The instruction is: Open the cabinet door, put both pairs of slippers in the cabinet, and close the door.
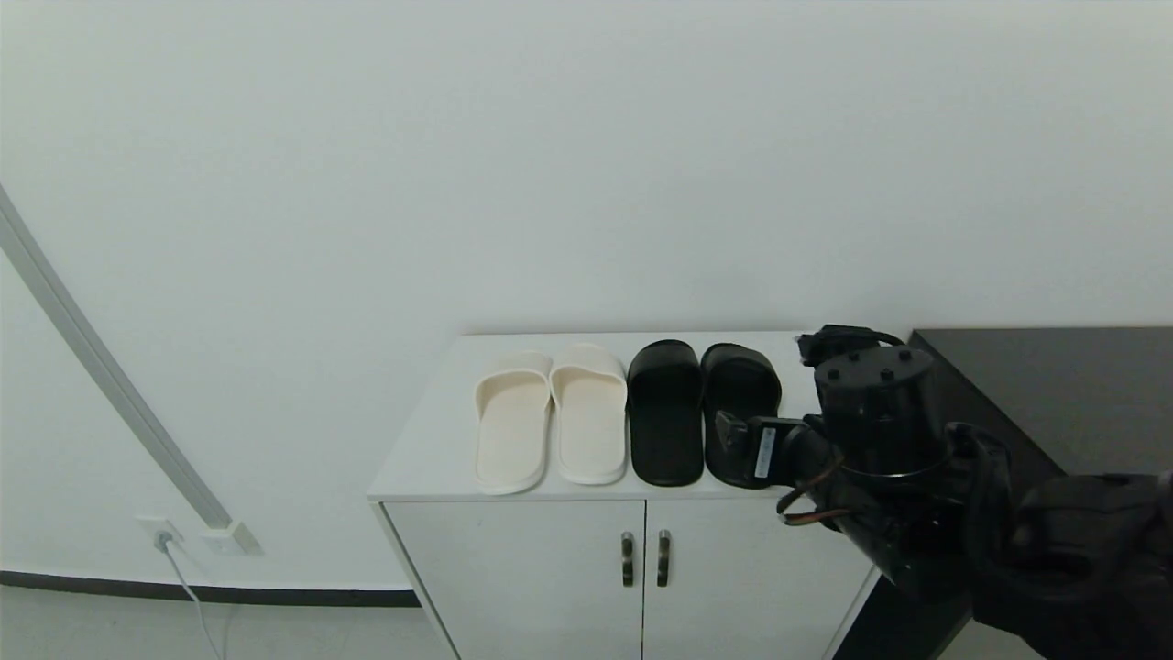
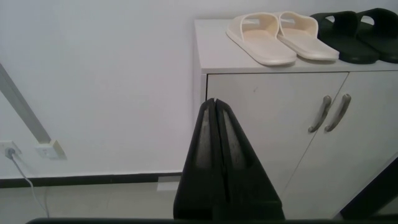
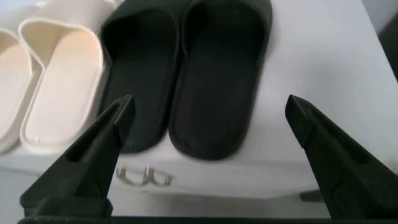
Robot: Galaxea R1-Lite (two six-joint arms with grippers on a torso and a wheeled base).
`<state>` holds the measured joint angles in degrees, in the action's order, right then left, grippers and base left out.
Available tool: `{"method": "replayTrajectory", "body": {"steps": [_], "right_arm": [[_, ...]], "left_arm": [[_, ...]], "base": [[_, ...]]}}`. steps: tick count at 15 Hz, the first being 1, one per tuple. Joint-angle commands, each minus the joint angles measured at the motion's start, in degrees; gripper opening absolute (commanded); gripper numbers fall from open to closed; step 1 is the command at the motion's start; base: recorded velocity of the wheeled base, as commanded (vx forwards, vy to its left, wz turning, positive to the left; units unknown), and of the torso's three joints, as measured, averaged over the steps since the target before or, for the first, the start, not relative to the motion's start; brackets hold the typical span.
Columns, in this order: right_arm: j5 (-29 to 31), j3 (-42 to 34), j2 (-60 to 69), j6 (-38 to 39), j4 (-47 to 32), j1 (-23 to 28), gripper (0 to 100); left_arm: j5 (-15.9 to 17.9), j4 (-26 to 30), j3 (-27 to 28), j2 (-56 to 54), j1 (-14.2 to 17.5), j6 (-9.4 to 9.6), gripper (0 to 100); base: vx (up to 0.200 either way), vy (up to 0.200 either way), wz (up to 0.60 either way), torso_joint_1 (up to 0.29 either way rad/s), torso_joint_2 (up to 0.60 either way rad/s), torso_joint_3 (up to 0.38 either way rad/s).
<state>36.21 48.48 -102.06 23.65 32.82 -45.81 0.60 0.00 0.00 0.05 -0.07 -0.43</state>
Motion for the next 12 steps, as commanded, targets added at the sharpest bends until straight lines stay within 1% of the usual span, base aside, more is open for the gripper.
{"method": "replayTrajectory", "body": {"steps": [1, 7, 9, 12], "right_arm": [[0.53, 4.69, -4.99, -1.68, 0.14, 0.20, 100], [1.24, 17.96, -15.36, -8.36, 0.05, 4.15, 100], [1.24, 20.60, -17.82, -9.24, 0.05, 5.29, 100], [1.24, 23.50, -20.99, -9.85, 0.05, 5.38, 100]], "left_arm": [[0.02, 0.00, 0.00, 0.04, -0.01, -0.01, 0], [0.02, 0.00, 0.00, 0.04, -0.01, -0.01, 0], [0.02, 0.00, 0.00, 0.04, -0.01, -0.01, 0], [0.02, 0.00, 0.00, 0.04, -0.01, -0.01, 0]], "base": [[0.000, 0.000, 0.00, 0.000, 0.00, 0.000], [0.000, 0.000, 0.00, 0.000, 0.00, 0.000], [0.000, 0.000, 0.00, 0.000, 0.00, 0.000], [0.000, 0.000, 0.00, 0.000, 0.00, 0.000]]}}
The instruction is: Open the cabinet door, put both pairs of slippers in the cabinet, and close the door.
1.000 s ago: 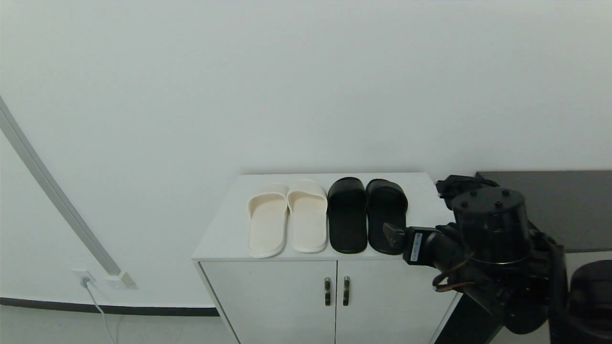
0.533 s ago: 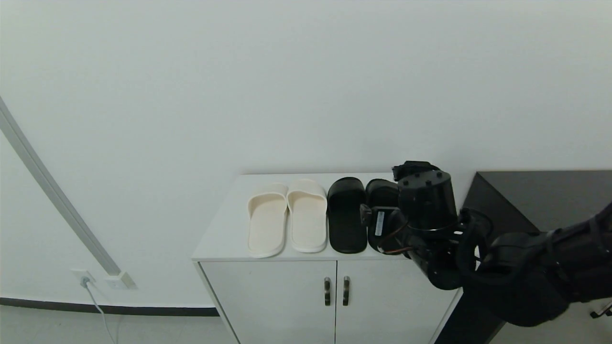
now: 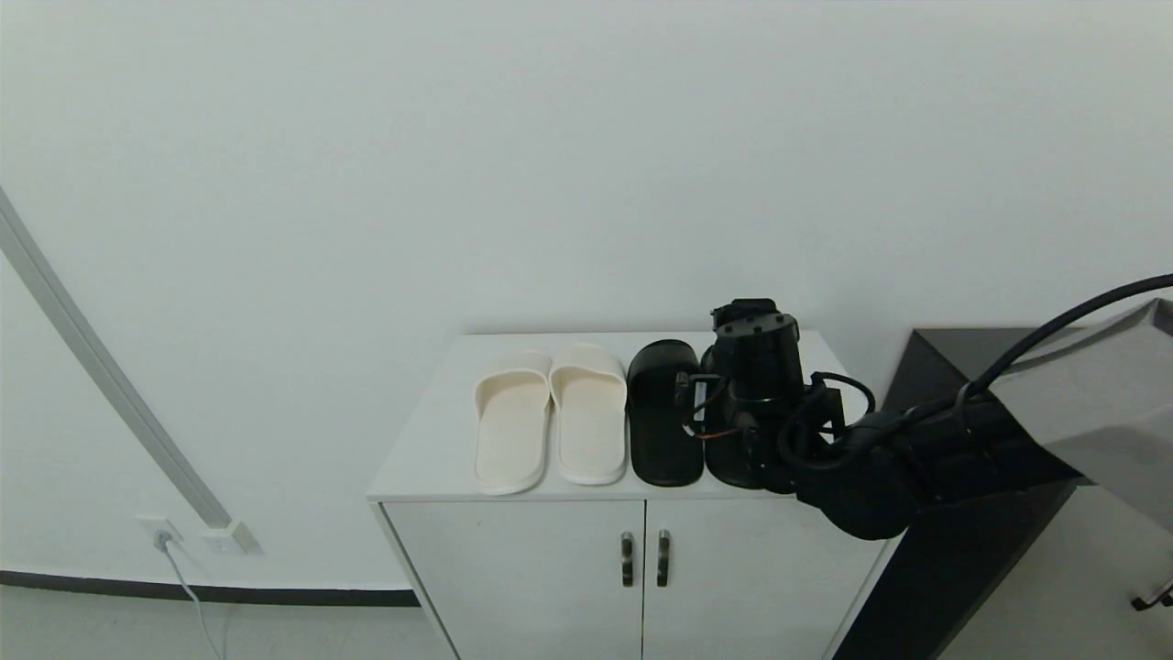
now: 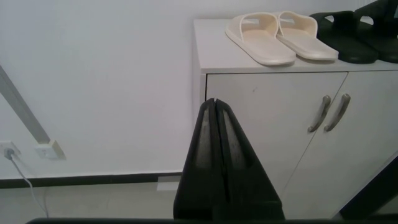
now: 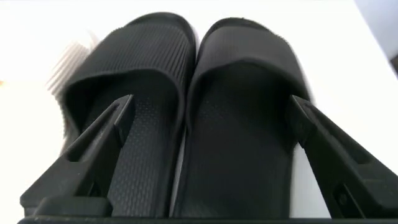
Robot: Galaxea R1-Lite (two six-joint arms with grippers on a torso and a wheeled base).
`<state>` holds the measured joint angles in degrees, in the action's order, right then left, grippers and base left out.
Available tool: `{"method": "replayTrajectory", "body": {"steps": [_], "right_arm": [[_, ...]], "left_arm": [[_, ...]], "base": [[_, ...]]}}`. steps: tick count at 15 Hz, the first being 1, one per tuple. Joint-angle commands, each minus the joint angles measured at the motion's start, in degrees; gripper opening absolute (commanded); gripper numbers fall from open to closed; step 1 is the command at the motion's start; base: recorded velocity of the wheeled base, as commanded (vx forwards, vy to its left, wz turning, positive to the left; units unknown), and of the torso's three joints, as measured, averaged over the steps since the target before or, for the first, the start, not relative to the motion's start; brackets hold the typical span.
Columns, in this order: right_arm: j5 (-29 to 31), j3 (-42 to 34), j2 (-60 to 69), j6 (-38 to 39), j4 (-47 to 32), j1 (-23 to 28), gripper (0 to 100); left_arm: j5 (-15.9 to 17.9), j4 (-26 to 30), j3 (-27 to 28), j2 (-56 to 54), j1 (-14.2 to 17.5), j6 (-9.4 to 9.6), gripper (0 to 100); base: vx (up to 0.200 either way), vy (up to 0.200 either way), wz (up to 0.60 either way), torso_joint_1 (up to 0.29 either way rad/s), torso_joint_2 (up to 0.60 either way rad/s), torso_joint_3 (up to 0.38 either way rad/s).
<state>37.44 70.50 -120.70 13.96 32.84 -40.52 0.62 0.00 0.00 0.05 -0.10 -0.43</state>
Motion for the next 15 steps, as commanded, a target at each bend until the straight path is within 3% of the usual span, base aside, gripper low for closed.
{"method": "replayTrajectory", "body": {"steps": [1, 9, 15], "right_arm": [[-0.08, 2.80, -3.40, -0.60, 0.03, 0.44, 100], [-0.08, 14.05, -11.58, -2.80, -0.41, 2.55, 100], [-0.08, 16.07, -13.51, -4.64, -0.06, 3.43, 100]], "left_arm": [[-0.01, 0.00, 0.00, 0.04, 0.01, -0.01, 0], [-0.01, 0.00, 0.00, 0.04, 0.01, -0.01, 0], [-0.01, 0.00, 0.00, 0.04, 0.01, -0.01, 0]], "base": [[0.000, 0.000, 0.00, 0.000, 0.00, 0.000], [0.000, 0.000, 0.00, 0.000, 0.00, 0.000], [0.000, 0.000, 0.00, 0.000, 0.00, 0.000]]}}
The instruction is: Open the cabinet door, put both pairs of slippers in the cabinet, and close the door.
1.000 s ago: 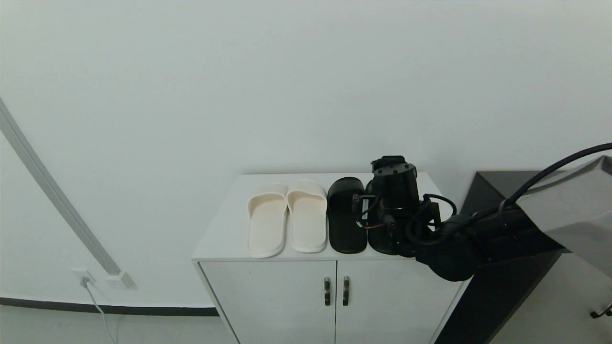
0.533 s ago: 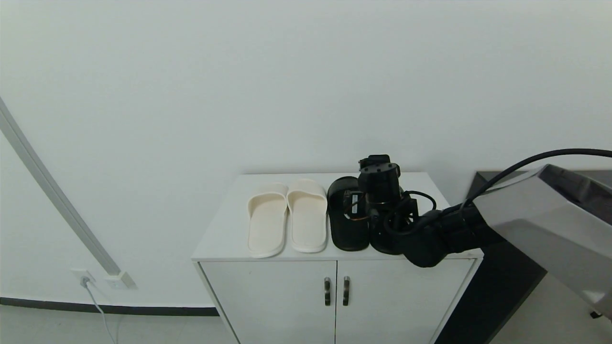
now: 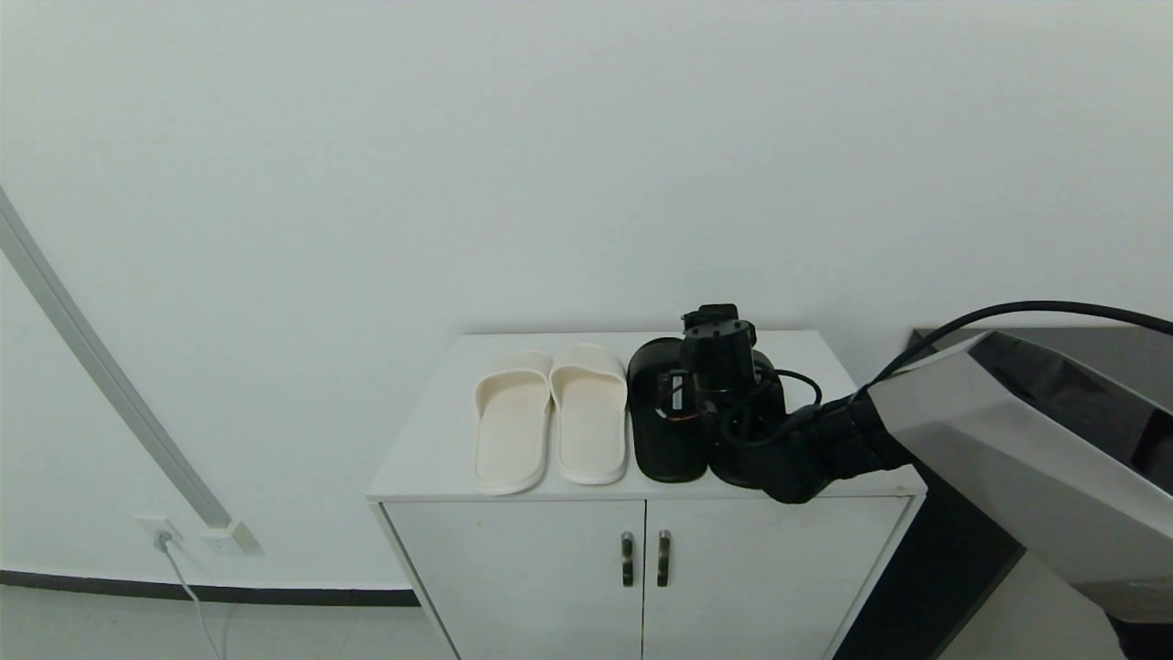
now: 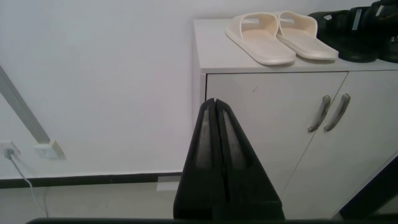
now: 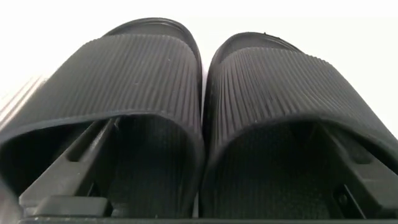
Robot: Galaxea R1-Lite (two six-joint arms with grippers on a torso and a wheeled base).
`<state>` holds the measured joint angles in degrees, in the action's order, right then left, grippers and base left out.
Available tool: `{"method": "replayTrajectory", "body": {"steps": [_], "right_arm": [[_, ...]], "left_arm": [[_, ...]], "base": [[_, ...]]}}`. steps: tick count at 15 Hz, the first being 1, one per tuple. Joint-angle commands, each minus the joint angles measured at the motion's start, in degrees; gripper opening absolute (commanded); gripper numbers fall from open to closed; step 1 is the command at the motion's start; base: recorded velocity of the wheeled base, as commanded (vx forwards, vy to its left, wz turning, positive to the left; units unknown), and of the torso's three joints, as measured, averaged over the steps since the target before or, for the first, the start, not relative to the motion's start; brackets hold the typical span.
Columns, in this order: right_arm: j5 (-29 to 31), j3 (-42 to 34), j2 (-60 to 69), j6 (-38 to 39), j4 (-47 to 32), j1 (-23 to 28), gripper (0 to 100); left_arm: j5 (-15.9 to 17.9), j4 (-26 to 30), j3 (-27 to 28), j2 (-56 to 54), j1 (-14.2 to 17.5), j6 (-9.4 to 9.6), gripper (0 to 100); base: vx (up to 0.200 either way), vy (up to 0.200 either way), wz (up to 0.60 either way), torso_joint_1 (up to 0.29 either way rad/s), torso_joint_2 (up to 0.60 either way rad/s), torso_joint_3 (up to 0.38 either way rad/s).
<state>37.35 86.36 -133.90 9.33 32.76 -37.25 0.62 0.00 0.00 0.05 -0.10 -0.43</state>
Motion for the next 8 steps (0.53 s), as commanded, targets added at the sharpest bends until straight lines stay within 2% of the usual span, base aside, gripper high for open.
{"method": "replayTrajectory", "body": {"steps": [1, 2, 8], "right_arm": [[0.00, 0.21, -0.31, -0.01, 0.11, 0.43, 100], [0.00, 0.21, -0.31, -0.01, 0.03, 0.60, 0], [0.62, -0.14, 0.84, 0.52, 0.38, 0.43, 0]], "left_arm": [[-0.01, 0.00, 0.00, 0.04, 0.01, -0.01, 0], [-0.01, 0.00, 0.00, 0.04, 0.01, -0.01, 0], [-0.01, 0.00, 0.00, 0.04, 0.01, -0.01, 0]], "base": [[0.000, 0.000, 0.00, 0.000, 0.00, 0.000], [0.000, 0.000, 0.00, 0.000, 0.00, 0.000], [0.000, 0.000, 0.00, 0.000, 0.00, 0.000]]}}
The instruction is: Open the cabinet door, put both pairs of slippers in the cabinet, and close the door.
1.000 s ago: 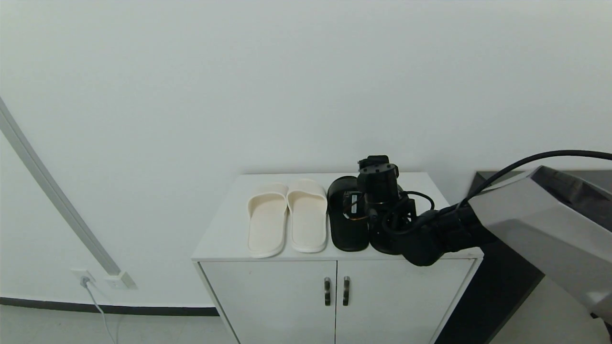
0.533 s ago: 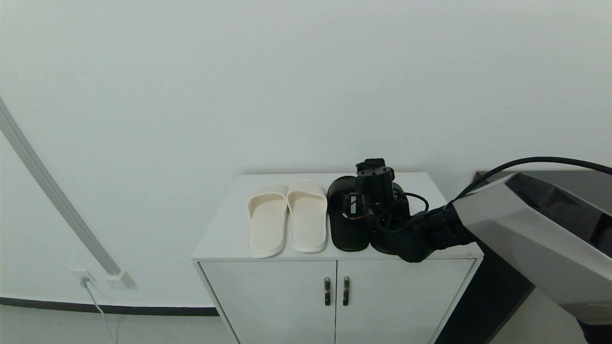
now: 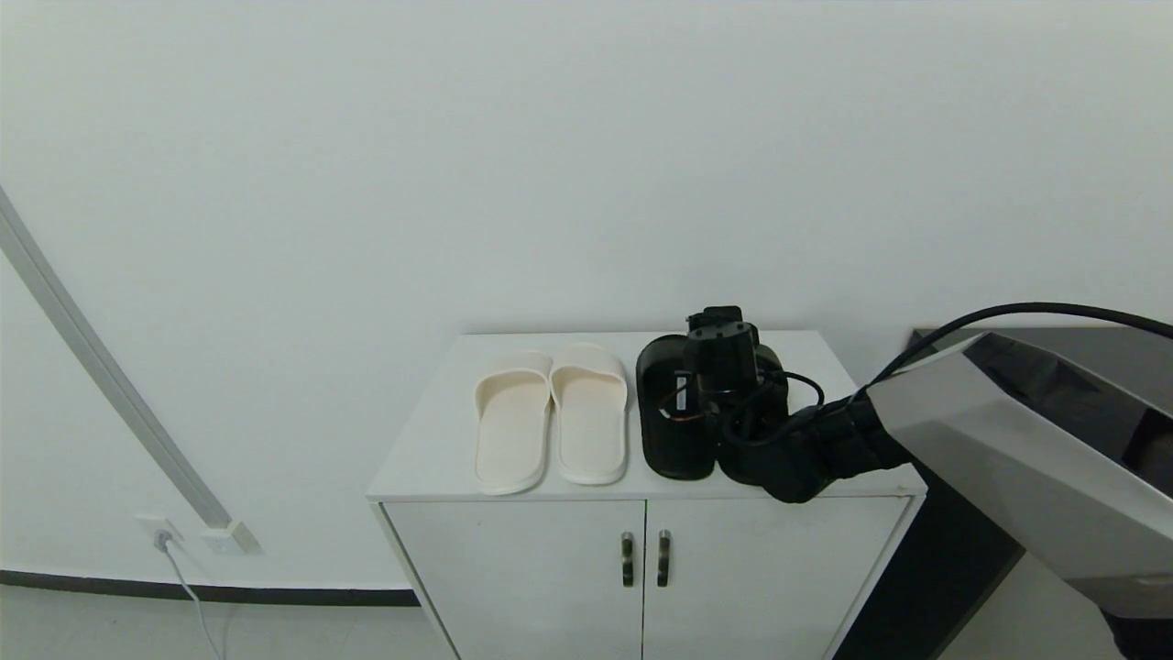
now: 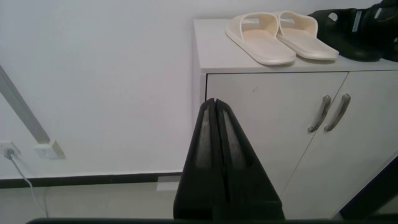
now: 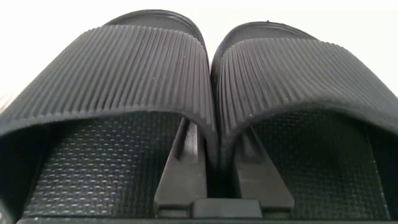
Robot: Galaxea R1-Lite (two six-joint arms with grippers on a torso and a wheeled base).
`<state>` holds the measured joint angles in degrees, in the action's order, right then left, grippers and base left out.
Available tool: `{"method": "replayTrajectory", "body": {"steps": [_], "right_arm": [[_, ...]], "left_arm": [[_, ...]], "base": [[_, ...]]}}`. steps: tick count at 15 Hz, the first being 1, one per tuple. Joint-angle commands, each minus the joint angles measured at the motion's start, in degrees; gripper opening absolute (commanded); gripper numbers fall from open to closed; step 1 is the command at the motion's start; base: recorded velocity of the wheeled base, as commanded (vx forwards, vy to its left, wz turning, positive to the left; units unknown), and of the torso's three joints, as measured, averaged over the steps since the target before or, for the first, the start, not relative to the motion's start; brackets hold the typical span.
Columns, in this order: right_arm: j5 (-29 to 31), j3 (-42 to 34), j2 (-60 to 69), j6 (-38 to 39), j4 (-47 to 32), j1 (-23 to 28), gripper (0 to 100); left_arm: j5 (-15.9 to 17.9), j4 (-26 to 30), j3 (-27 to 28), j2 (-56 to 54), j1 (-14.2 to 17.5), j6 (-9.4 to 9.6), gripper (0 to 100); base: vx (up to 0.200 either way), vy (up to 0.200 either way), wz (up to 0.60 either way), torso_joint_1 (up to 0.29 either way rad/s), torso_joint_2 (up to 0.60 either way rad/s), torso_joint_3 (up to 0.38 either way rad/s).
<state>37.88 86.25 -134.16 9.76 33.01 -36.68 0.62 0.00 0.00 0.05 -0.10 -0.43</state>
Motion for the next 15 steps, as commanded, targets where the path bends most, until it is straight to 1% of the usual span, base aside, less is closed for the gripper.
{"method": "replayTrajectory", "body": {"steps": [1, 5, 7, 10, 14, 15], "right_arm": [[0.80, -0.82, 2.67, -0.01, 0.56, -0.50, 0], [0.09, -7.41, 11.73, -1.33, 1.53, -2.61, 0], [-3.42, -13.04, 17.00, -1.68, 1.53, -4.28, 0], [-15.99, -26.31, 28.69, -2.82, 1.53, -6.65, 0], [-35.94, -44.15, 43.45, -4.14, 1.53, -6.74, 0], [-39.72, -47.49, 46.44, -4.14, 1.35, -6.74, 0]], "left_arm": [[-0.01, 0.00, 0.00, 0.04, 0.01, -0.01, 0], [-0.01, 0.00, 0.00, 0.04, 0.01, -0.01, 0], [-0.01, 0.00, 0.00, 0.04, 0.01, -0.01, 0], [-0.01, 0.00, 0.00, 0.04, 0.01, -0.01, 0], [-0.01, 0.00, 0.00, 0.04, 0.01, -0.01, 0], [-0.01, 0.00, 0.00, 0.04, 0.01, -0.01, 0]], "base": [[0.000, 0.000, 0.00, 0.000, 0.00, 0.000], [0.000, 0.000, 0.00, 0.000, 0.00, 0.000], [0.000, 0.000, 0.00, 0.000, 0.00, 0.000], [0.000, 0.000, 0.00, 0.000, 0.00, 0.000], [0.000, 0.000, 0.00, 0.000, 0.00, 0.000], [0.000, 0.000, 0.00, 0.000, 0.00, 0.000]]}}
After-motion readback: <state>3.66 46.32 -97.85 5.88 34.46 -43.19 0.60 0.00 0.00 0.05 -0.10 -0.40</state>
